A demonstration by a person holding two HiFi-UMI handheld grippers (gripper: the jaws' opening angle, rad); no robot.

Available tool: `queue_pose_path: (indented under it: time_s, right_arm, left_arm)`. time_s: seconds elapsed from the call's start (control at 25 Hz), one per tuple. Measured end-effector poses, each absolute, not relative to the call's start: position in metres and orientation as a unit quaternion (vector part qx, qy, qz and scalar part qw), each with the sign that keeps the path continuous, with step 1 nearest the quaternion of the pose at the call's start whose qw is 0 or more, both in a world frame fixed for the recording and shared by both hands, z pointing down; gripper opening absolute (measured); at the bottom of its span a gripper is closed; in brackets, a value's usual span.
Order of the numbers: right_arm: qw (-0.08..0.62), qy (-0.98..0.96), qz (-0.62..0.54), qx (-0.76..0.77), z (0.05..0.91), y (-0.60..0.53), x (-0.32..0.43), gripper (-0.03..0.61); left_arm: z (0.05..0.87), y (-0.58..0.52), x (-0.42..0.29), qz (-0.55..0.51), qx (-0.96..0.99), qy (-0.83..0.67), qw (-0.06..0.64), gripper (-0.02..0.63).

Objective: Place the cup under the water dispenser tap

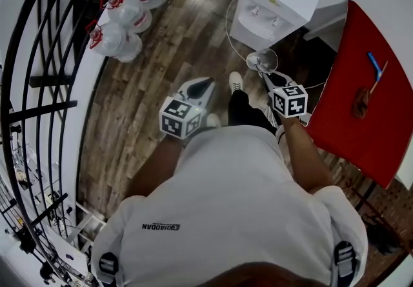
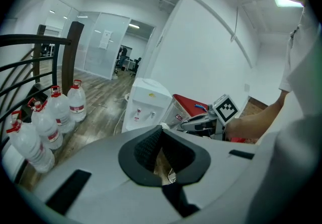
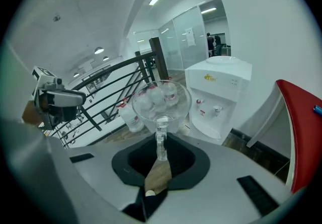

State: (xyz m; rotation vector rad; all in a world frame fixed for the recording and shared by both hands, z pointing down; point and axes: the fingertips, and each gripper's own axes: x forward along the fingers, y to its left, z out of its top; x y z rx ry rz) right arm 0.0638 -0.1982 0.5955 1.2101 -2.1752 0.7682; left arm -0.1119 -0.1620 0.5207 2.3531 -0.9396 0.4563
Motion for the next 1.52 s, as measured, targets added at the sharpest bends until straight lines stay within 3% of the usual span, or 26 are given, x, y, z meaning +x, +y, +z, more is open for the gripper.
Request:
queue_pose_path:
  time_s: [0.76,1.52]
  right_arm:
    - [0.369,-0.730,0.324,0.476,0.809,-0.349,0.095,0.054]
    - [0.415,-0.730,0.266,0.474,0.888,-0.458,0.091,0.054]
  left_arm:
    - [0.625,-0.240,-0.062,0.231,0.834,-0.342,0.365,-0.003]
    - [0.661,-0.268,-0.068,0.270,0.807,-0.345,0.396,-0.003]
